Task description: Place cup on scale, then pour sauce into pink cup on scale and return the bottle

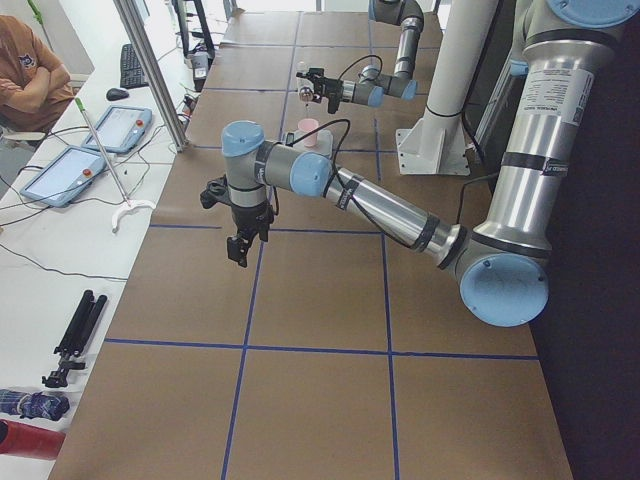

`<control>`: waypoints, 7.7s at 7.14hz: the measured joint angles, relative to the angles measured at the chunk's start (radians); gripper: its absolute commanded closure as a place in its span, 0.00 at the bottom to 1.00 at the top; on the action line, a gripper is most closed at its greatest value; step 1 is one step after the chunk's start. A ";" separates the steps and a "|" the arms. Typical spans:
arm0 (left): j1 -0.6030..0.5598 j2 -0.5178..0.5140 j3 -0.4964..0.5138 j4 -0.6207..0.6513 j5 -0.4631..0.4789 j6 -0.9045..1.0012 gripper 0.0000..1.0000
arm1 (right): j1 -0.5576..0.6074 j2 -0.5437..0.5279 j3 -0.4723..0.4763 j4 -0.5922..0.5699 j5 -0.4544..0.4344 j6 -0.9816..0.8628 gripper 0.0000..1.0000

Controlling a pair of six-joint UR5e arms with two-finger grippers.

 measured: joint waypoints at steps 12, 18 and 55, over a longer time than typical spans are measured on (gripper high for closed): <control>0.000 -0.005 -0.004 0.003 0.000 0.000 0.00 | -0.001 0.010 0.003 0.014 0.016 0.081 1.00; -0.001 -0.006 -0.017 0.004 0.000 -0.001 0.00 | 0.005 0.009 0.011 0.236 0.114 0.185 1.00; -0.118 0.048 0.234 -0.196 -0.128 0.192 0.00 | 0.199 -0.420 0.093 0.582 0.648 1.253 0.85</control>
